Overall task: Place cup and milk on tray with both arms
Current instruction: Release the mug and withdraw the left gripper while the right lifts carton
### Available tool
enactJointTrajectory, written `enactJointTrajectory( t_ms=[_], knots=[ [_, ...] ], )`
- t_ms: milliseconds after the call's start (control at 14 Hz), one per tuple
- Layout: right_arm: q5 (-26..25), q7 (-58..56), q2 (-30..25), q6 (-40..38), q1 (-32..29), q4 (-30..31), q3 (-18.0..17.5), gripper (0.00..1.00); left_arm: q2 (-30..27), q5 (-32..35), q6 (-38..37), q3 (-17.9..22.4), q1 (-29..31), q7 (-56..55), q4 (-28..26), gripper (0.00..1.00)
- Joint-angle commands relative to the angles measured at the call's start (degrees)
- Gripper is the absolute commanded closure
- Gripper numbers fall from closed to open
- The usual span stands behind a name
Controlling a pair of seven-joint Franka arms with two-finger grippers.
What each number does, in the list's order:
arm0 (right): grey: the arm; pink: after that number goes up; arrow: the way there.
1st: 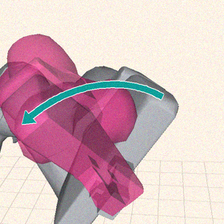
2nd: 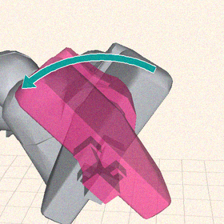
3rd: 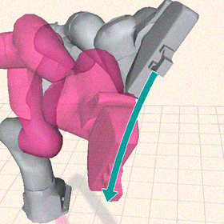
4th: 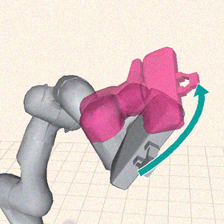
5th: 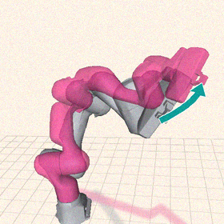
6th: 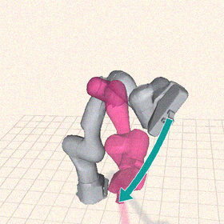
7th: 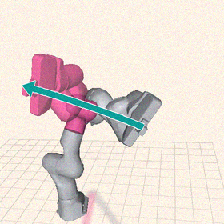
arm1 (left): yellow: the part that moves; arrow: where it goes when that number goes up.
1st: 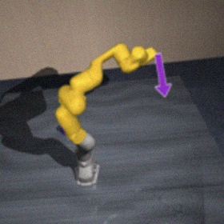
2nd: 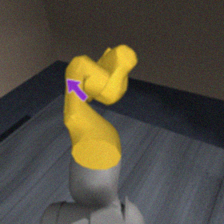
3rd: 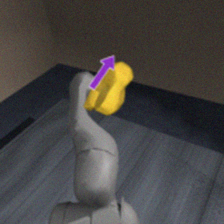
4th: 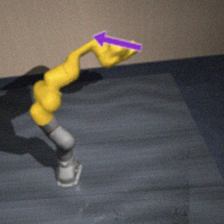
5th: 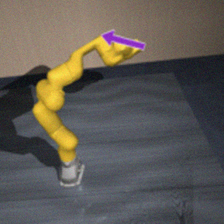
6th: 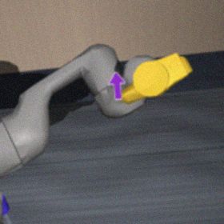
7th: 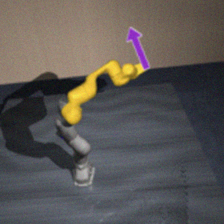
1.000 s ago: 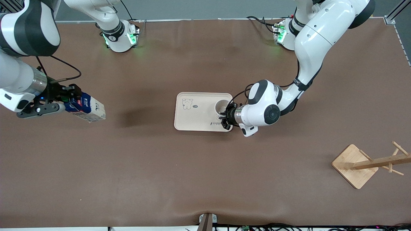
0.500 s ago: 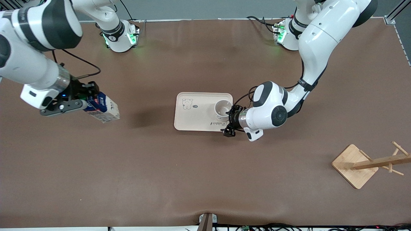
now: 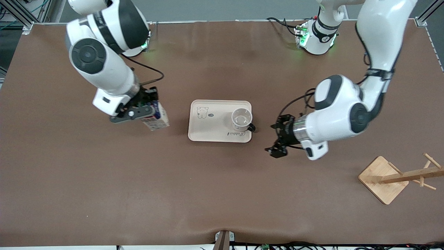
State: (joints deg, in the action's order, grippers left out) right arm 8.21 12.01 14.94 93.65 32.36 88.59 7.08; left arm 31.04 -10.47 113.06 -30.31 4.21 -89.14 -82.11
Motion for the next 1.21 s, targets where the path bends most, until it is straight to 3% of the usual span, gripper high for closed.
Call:
enactJointTrajectory(
  t_ms=[0,357,571,857,1143],
  knots=[
    [4.27,5.81,6.66,0.90,3.57,-6.66,0.65,1.00,-1.15,1.95,-2.58,-0.27,2.80,5.44,1.95,0.00],
    [2.70,15.93,11.77,5.74,10.35,-7.64,0.74,1.00,-5.11,3.08,-8.73,-0.10,12.38,24.24,1.95,0.00],
    [0.16,21.99,14.76,9.18,13.16,-7.12,0.74,1.00,-6.52,9.84,-11.98,-0.18,16.17,34.53,1.95,0.00],
    [-1.53,22.10,15.29,8.74,14.40,-5.80,0.65,1.00,-8.98,16.70,-15.67,-0.10,19.51,46.57,2.04,0.00],
    [-0.82,22.27,16.43,10.05,16.15,-5.18,0.65,1.00,-12.04,17.94,-17.17,-0.10,22.32,58.88,2.21,0.00]
  ],
)
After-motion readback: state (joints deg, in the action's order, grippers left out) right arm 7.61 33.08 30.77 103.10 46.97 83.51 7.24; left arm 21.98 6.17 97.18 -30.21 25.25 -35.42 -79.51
